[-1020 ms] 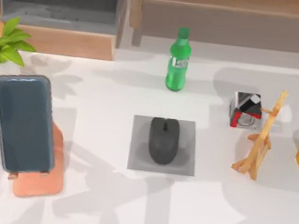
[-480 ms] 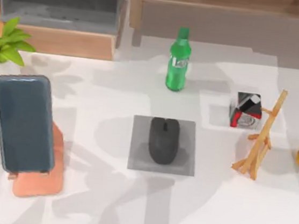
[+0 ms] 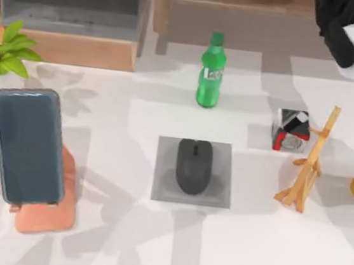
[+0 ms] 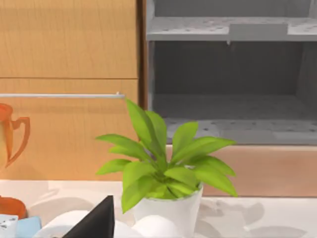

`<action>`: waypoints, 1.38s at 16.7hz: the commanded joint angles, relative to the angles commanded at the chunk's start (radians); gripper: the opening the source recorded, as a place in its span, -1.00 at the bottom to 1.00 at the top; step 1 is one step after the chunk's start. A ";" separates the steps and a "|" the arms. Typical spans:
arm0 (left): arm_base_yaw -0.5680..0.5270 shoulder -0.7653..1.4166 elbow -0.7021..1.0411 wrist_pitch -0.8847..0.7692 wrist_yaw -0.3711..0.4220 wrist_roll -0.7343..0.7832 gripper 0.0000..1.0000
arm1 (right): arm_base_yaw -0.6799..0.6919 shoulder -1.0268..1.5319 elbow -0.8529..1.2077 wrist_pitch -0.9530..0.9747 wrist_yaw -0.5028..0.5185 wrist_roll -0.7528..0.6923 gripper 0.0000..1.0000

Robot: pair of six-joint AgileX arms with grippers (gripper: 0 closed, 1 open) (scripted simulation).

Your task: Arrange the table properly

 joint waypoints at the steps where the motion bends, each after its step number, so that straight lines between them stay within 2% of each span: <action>1: 0.000 0.000 0.000 0.000 0.000 0.000 1.00 | 0.023 0.014 0.032 -0.033 0.016 0.003 -1.00; 6: 0.000 0.000 0.000 0.000 0.000 0.000 1.00 | 0.083 0.070 0.125 -0.133 0.065 0.010 -1.00; 20: 0.000 0.000 0.000 0.000 0.000 0.000 1.00 | 0.085 0.074 0.129 -0.138 0.068 0.010 -1.00; 23: 0.000 0.000 0.000 0.000 0.000 0.000 1.00 | 0.085 0.074 0.129 -0.138 0.068 0.010 -0.55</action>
